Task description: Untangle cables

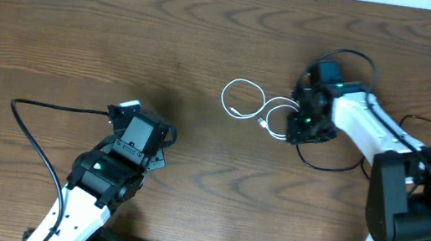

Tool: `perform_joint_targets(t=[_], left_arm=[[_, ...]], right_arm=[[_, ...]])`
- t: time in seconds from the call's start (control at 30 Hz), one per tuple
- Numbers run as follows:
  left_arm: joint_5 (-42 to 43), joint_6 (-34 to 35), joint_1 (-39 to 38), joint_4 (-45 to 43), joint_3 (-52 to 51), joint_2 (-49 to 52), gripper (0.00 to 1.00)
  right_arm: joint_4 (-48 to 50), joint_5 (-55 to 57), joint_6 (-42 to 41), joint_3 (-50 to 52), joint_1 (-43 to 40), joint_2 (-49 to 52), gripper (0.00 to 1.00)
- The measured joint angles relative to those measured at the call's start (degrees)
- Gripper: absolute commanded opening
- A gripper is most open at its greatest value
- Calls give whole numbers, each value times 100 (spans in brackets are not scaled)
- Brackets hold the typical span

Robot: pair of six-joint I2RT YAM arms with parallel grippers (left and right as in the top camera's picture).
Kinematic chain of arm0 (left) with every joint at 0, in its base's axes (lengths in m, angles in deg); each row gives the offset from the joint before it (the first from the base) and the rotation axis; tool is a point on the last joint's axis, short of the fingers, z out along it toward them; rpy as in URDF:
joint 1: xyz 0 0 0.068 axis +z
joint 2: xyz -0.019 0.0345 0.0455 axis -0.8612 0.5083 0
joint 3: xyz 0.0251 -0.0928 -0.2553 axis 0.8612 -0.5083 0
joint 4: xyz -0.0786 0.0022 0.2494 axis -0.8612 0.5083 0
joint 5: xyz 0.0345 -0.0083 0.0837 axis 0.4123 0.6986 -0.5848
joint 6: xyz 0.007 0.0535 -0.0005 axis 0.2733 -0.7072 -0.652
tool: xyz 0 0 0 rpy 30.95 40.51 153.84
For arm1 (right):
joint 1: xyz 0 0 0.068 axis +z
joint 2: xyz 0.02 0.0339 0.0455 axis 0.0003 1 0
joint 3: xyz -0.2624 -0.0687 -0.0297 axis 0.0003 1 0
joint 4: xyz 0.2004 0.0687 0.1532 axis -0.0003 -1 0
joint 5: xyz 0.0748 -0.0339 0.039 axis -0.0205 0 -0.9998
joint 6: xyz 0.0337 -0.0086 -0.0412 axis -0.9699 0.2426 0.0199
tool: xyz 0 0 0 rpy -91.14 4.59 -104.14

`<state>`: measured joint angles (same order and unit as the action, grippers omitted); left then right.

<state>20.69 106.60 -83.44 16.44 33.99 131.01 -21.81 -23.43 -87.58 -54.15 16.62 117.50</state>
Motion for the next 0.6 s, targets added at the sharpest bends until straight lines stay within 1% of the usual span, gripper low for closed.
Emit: perform_joint_targets(t=[0.13,0.17,0.2,0.27,0.37,0.5,0.6], left_arm=[[-2,0,0,-2,0,0,29],[0,0,0,0,0,0,29],[0,0,0,0,0,0,29],[0,0,0,0,0,0,29],[0,0,0,0,0,0,29],[0,0,0,0,0,0,29],[0,0,0,0,0,0,29]], right_arm=[[52,470,-192,-2,343,87,35],[55,557,-227,-2,391,94,31],[57,625,-278,-2,435,98,27],[48,708,-352,-9,503,109,14],[28,811,-459,-15,546,125,1],[11,861,-516,-24,588,131,1],[-15,691,-516,-26,625,131,1]])
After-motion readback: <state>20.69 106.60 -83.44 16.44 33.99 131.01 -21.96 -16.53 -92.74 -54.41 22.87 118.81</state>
